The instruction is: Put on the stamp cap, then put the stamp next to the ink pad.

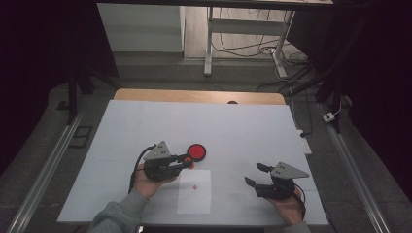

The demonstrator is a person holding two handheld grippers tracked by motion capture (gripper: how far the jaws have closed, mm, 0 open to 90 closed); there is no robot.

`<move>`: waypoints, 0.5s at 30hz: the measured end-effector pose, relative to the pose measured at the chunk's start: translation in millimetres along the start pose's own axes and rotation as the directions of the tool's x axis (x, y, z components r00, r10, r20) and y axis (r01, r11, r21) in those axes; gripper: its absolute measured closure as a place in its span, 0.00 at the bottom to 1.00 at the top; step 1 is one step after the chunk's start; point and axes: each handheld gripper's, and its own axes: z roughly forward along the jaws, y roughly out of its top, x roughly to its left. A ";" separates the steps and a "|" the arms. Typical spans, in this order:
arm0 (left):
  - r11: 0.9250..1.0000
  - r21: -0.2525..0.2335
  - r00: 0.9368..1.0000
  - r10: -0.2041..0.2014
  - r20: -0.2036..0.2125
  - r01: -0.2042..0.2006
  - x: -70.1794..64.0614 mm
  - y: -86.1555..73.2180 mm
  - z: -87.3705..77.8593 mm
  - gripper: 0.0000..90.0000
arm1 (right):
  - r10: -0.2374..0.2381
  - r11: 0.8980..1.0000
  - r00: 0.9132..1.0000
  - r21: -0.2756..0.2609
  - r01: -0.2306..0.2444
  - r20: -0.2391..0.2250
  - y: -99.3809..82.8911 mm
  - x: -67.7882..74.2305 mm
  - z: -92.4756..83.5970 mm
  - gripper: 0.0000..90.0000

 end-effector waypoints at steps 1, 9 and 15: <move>1.000 -0.001 1.000 -0.001 -0.002 0.001 1.2 0.1 -0.9 0.81 | -0.003 1.000 1.000 0.001 0.003 -0.003 0.0 0.4 0.5 0.33; 1.000 -0.005 0.999 -0.015 -0.032 0.015 10.9 2.4 -8.5 0.81 | -0.005 1.000 1.000 0.005 0.005 -0.007 -0.4 0.1 1.5 0.33; 1.000 -0.003 0.998 -0.030 -0.062 0.030 21.5 1.2 -14.9 0.81 | -0.009 1.000 1.000 0.009 0.009 0.001 -0.2 0.2 1.6 0.33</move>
